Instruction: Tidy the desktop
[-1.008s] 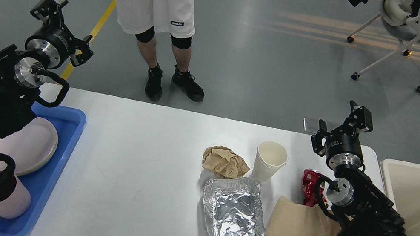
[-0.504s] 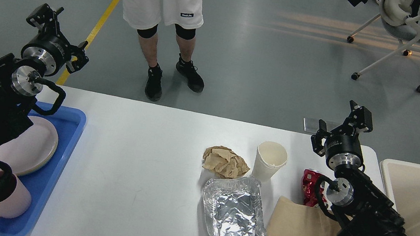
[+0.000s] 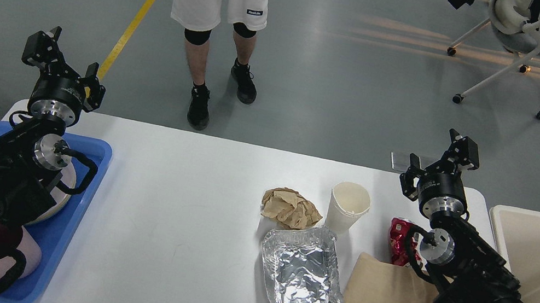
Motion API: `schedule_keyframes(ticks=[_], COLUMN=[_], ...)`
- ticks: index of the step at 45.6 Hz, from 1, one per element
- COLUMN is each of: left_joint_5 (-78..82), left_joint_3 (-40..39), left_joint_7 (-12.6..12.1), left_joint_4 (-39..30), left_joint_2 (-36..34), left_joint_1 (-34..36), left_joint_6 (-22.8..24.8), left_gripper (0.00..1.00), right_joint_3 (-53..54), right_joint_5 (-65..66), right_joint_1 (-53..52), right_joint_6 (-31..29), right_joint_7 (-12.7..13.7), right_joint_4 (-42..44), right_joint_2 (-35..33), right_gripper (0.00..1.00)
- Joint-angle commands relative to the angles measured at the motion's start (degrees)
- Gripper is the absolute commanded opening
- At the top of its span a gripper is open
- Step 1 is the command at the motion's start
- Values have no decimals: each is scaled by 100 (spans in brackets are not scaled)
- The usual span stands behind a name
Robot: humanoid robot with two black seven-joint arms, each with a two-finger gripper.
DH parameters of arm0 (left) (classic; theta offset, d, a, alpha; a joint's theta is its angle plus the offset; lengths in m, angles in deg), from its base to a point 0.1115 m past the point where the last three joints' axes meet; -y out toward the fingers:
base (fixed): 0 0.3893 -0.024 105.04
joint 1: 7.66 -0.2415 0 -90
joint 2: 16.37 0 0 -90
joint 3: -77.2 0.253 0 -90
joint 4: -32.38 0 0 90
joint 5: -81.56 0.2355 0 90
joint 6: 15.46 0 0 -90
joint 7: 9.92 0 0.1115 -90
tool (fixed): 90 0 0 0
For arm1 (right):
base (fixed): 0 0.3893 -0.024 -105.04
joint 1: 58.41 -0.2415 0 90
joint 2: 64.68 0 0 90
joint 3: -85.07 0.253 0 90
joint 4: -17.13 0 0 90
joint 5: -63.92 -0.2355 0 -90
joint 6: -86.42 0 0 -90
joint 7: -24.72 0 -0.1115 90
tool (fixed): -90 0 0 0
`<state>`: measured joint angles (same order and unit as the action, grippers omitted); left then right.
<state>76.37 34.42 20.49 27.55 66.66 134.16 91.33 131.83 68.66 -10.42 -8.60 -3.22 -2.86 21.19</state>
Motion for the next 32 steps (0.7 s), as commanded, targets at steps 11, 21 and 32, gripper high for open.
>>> schedule_keyframes(ticks=[11,21,32], left_joint_5=[1,1,1], left_joint_3=[183,183,183], left_joint_7=[62,316,668], left_joint_4=[8,8,-1], left_joint_2=[3,38,56], left_joint_1=[-243,-251,-251], left_joint_6=[9,9,9], left_gripper=[96,96,96], right_joint_3=[0,0,0], right_joint_5=[0,0,0], right_joint_1=[0,0,0], right_joint_6=[1,1,1], right_joint_7=[-1,-1,-1], right_joint_4=[4,4,4], right_joint_2=[0,0,0], right_gripper=[100,100,100])
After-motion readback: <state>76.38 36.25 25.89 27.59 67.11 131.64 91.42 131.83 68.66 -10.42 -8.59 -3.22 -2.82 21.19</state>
